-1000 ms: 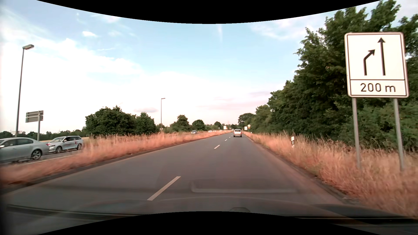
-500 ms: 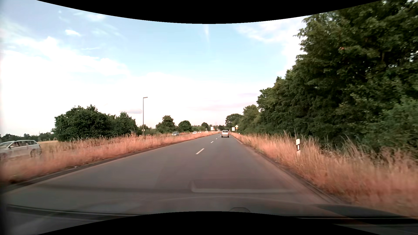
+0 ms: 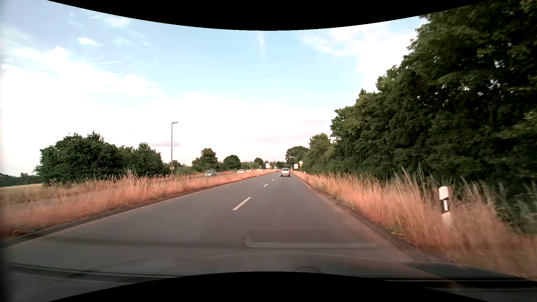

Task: Follow the waypoints while adhering to traffic rules and regulations

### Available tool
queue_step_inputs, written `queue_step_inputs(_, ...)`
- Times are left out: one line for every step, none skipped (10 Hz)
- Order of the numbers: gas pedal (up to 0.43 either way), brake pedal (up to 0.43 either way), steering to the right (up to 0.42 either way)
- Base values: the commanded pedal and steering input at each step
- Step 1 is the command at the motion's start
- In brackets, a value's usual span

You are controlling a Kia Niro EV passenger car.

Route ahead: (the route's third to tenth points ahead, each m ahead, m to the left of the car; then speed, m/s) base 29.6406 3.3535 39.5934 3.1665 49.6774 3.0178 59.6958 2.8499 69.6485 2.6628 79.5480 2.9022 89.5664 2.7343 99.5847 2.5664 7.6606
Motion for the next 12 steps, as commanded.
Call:
queue_step_inputs(0.531, 0.0, 0.001)
queue_step_inputs(0.61, 0.0, -0.002)
queue_step_inputs(0.65, 0.0, -0.003)
queue_step_inputs(0.669, 0.0, -0.005)
queue_step_inputs(0.681, 0.0, -0.005)
queue_step_inputs(0.681, 0.0, -0.005)
queue_step_inputs(0.681, 0.0, -0.005)
queue_step_inputs(0.681, 0.0, -0.005)
queue_step_inputs(0.72, 0.0, -0.005)
queue_step_inputs(0.772, 0.0, -0.005)
queue_step_inputs(0.76, 0.0, -0.006)
queue_step_inputs(0.752, 0.0, -0.006)
